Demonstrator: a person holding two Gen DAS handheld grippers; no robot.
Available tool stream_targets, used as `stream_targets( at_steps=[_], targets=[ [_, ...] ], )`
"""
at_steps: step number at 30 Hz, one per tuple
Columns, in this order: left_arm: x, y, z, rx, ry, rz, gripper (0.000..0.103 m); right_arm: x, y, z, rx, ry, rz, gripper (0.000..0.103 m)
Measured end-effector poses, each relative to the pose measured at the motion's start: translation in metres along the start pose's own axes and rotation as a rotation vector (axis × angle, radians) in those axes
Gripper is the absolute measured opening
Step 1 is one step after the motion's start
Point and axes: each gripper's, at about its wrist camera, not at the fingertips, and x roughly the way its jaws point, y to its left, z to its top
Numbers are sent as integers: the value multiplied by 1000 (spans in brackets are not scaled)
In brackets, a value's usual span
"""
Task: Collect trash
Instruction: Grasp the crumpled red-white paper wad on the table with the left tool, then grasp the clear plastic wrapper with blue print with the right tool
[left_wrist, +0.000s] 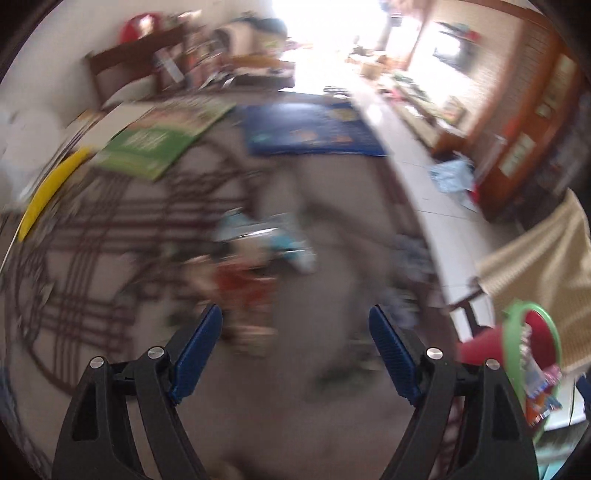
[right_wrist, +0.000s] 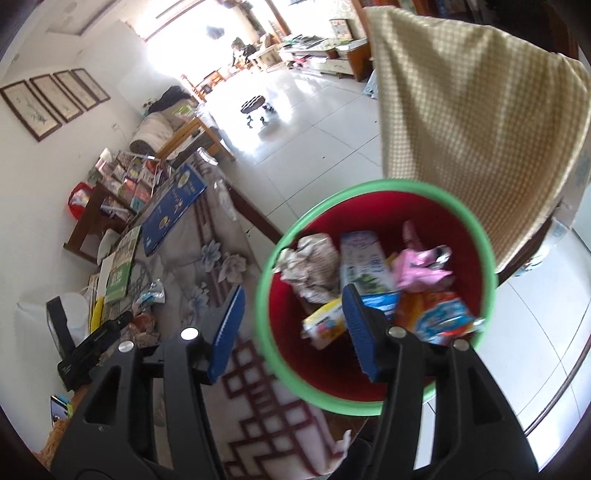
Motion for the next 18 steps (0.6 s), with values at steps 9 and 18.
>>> stream_targets(
  at_steps=[9, 18],
  targets=[
    [56, 46, 12, 4, 119, -69, 64, 25, 79, -31, -87, 58, -7, 53],
    [39, 81, 6, 73, 156, -211, 27, 69, 166, -58, -145, 144, 38, 57]
  ],
)
